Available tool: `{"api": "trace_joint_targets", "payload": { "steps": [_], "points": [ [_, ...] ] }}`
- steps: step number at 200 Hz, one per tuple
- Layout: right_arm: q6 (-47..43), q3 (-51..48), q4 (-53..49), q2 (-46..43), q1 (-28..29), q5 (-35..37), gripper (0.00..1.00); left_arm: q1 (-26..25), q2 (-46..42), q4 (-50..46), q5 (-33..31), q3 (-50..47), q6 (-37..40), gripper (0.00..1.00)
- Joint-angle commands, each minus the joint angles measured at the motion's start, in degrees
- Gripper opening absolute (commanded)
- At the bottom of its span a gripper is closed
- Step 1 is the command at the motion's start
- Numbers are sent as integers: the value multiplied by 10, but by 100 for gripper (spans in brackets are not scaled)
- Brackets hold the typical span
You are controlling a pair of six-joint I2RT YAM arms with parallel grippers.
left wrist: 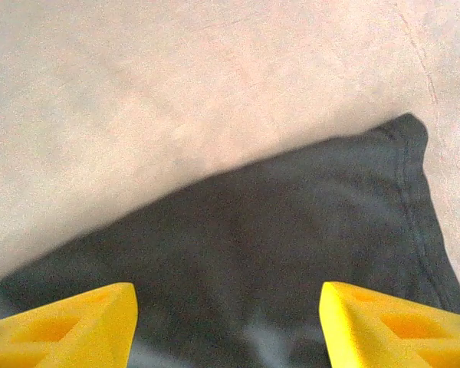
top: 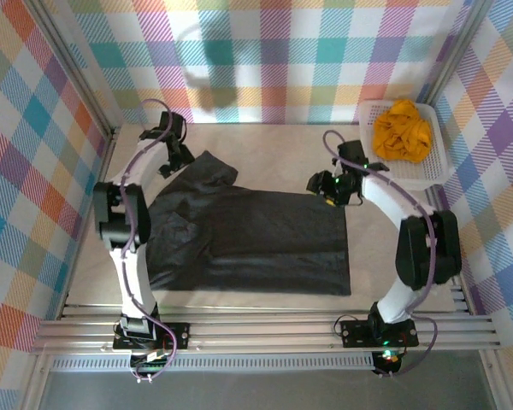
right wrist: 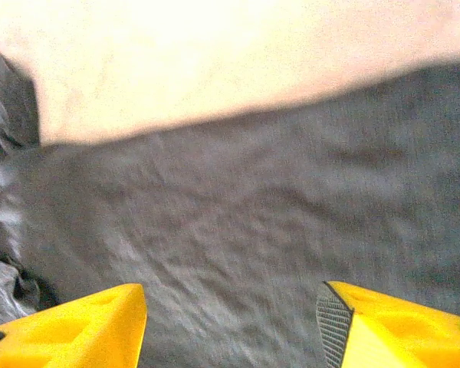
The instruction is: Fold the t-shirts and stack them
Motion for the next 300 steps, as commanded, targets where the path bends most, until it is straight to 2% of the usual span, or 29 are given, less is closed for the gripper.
{"api": "trace_joint_targets", "payload": {
  "steps": [1,21,50,80,126,171,188,207,231,244,253,261,274,300],
  "points": [
    [-38,82,19,40,-10,-46,60,11,69,67,39,69,80,67],
    [-38,98,1,45,-19,-51,60,3,139,79,21,152,122,70],
    [-16,49,11,12,-29,-51,60,-10,211,90,-3,232,157,70],
    [4,20,23,-2,-31,-61,60,-22,251,92,-16,265,156,74],
    [13,39,19,14,-31,-72,59,-44,285,76,-46,290,154,77],
    [18,43,25,26,-30,-86,59,-62,308,42,-85,334,169,74],
    [17,39,25,26,-31,-86,59,-66,318,-2,-99,353,153,69],
    [18,36,23,25,-30,-79,58,-68,357,-79,-82,432,141,64],
    [24,44,1,34,-31,-35,53,-69,379,-119,-40,458,128,42],
    [33,54,-19,45,-30,4,51,-72,376,-134,-44,457,116,27],
    [44,65,-38,57,-29,46,50,-72,370,-145,-55,457,103,14],
    [55,77,-58,70,-27,90,50,-71,364,-153,-66,456,93,6],
    [64,94,-85,89,-17,159,50,-70,347,-161,-83,451,74,0],
    [86,111,-104,121,-8,255,49,-65,295,-148,-84,422,51,0]
  ]
}}
